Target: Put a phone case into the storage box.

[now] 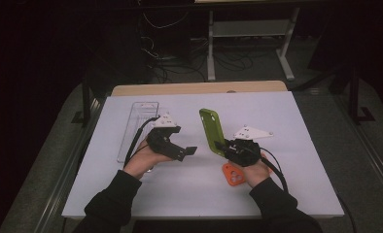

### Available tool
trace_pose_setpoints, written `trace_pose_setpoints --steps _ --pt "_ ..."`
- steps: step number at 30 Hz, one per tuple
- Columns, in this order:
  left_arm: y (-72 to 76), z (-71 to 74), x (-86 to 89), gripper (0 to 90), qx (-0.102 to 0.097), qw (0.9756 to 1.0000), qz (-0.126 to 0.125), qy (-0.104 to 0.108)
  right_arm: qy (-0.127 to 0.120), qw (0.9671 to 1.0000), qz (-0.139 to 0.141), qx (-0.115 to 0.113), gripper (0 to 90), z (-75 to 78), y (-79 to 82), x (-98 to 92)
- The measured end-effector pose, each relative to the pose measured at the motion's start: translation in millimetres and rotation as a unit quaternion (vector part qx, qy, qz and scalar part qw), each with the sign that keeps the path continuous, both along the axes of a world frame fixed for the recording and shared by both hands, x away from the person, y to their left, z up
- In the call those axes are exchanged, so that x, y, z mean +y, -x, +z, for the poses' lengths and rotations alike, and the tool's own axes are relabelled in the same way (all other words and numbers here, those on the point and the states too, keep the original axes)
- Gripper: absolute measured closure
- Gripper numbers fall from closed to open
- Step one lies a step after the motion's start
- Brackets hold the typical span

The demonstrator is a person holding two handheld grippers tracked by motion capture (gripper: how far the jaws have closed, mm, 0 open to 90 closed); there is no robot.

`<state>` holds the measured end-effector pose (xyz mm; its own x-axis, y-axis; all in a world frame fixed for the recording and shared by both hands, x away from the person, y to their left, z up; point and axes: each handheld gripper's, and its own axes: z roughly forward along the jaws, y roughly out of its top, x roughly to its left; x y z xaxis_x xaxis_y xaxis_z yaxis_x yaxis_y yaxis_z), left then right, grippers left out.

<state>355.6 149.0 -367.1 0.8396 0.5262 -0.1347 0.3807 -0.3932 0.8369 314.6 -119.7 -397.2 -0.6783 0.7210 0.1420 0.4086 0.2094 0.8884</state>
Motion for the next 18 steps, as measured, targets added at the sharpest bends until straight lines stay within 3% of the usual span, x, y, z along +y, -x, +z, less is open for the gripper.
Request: trace_pose_setpoints --steps 3,8,13,18 --pt "-5.1 4.3 -1.2 0.0 -0.007 1.0000 0.003 0.005 -0.004 1.0000 0.004 0.002 75.7 -0.5 -1.1 1.4" --pt "-7.7 7.7 -4.5 0.0 -0.011 0.9994 0.011 0.031 -0.004 0.9999 0.012 0.006 75.7 -2.9 -1.3 6.6" --pt "-7.2 4.4 -6.7 0.0 -0.009 0.9996 0.008 0.026 -0.004 0.9998 0.020 0.006 75.7 -4.1 1.4 12.5" --pt "-4.1 3.5 -8.8 0.0 -0.005 0.9992 -0.002 0.040 -0.007 0.9996 0.028 0.005 75.7 -5.6 4.3 19.7"
